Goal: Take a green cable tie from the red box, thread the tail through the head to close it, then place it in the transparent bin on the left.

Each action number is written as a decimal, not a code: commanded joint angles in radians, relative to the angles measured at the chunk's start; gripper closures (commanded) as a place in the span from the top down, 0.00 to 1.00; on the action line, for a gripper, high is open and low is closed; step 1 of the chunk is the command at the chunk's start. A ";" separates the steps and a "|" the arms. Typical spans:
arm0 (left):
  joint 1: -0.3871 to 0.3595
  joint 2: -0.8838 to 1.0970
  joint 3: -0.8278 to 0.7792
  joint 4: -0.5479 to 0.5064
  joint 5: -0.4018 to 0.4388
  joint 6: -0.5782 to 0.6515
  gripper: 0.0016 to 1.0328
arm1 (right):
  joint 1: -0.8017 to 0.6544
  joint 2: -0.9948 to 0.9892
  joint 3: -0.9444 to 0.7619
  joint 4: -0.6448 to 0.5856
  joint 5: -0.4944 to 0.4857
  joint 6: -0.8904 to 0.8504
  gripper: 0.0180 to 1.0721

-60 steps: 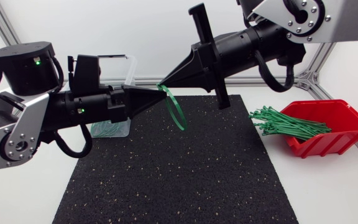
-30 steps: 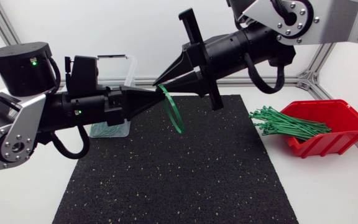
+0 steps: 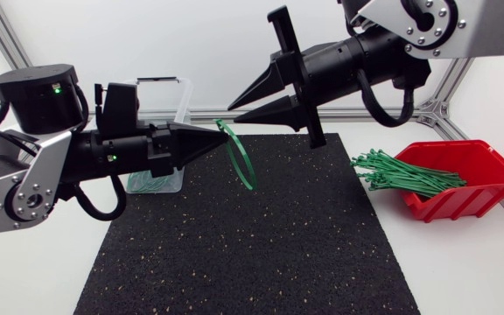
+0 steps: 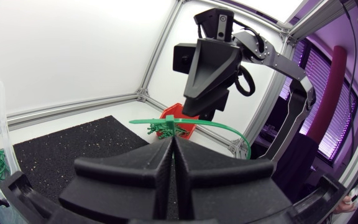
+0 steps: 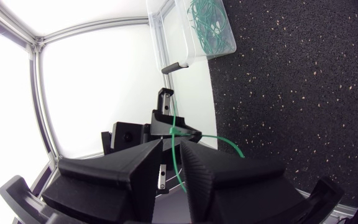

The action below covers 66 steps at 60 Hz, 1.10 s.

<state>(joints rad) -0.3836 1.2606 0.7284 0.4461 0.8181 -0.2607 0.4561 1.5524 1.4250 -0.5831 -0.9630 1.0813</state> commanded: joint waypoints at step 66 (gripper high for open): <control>0.002 0.051 0.039 0.013 0.161 0.055 0.03 | 0.049 0.077 0.034 0.002 0.003 -0.024 0.24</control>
<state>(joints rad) -0.3763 1.2991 0.7490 0.4461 0.9653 -0.2264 0.4911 1.6192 1.4345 -0.5751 -0.9638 1.0698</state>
